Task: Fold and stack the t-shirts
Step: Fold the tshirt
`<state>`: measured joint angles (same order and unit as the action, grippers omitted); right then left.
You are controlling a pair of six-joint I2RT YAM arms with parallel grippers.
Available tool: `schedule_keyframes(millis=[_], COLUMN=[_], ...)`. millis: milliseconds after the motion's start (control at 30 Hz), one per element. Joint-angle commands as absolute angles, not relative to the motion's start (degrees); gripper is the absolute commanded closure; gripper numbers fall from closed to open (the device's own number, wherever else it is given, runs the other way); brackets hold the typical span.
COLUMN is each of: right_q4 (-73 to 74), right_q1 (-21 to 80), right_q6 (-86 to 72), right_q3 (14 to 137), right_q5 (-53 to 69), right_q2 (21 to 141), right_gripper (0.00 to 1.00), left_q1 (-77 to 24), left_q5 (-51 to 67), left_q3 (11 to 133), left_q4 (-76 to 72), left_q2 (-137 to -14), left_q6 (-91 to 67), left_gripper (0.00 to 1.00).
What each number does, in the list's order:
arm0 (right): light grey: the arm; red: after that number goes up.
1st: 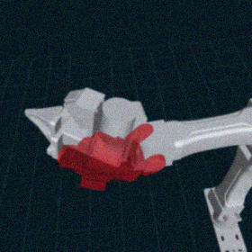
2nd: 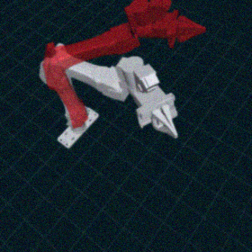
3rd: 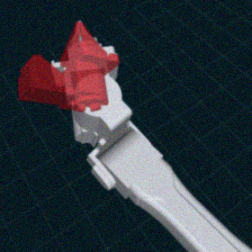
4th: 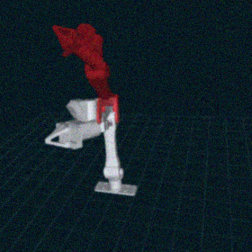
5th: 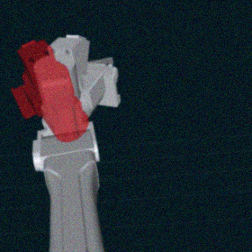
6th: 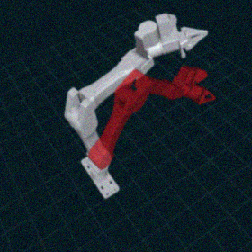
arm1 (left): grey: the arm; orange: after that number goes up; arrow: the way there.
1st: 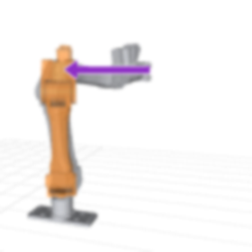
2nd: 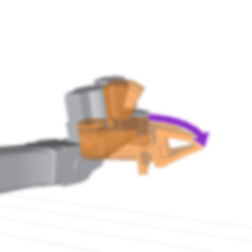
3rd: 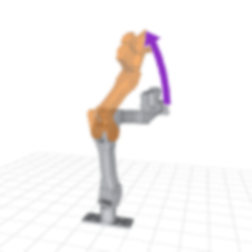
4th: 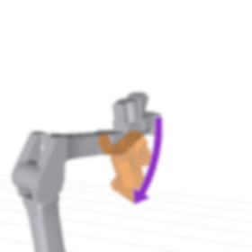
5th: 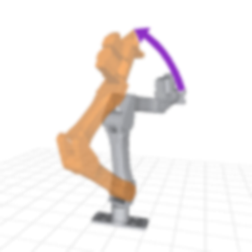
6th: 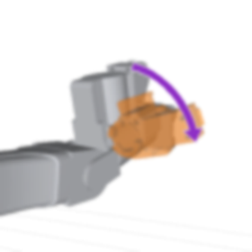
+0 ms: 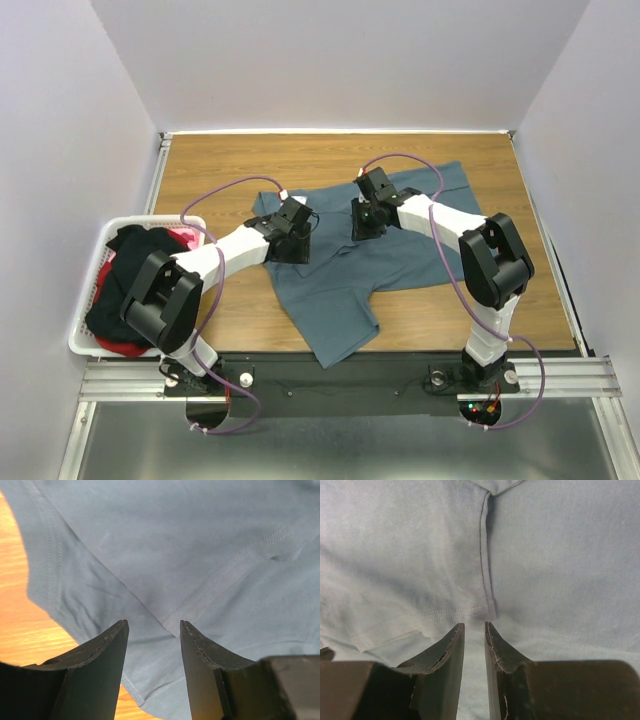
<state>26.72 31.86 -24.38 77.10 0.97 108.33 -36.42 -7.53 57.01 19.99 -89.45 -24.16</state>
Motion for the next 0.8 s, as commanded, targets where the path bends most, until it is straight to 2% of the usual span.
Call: schedule_keyframes(millis=[0, 200, 500, 767], right_q4=[26.37, 26.37, 26.37, 26.1], right_q1=[31.82, 31.82, 31.82, 31.82], right_q6=[-23.91, -23.73, -22.85, -22.59], right_q3=[79.36, 80.77, 81.3, 80.33], right_q5=[2.02, 1.76, 2.02, 2.99], right_q2=[107.84, 109.16, 110.3, 111.62], right_gripper=[0.71, 0.71, 0.71, 0.71], left_q1=[-36.83, -37.26, -38.14, -38.32], left_q5=[-6.68, -6.42, -6.42, -7.2], left_q3=[56.96, 57.65, 58.01, 57.66], left_q4=[19.61, 18.11, 18.19, 18.89], left_q2=[-91.14, -93.69, -96.85, -96.86], left_q6=[-24.96, -26.72, -27.95, -28.21], left_gripper=[0.46, 0.54, 0.6, 0.75])
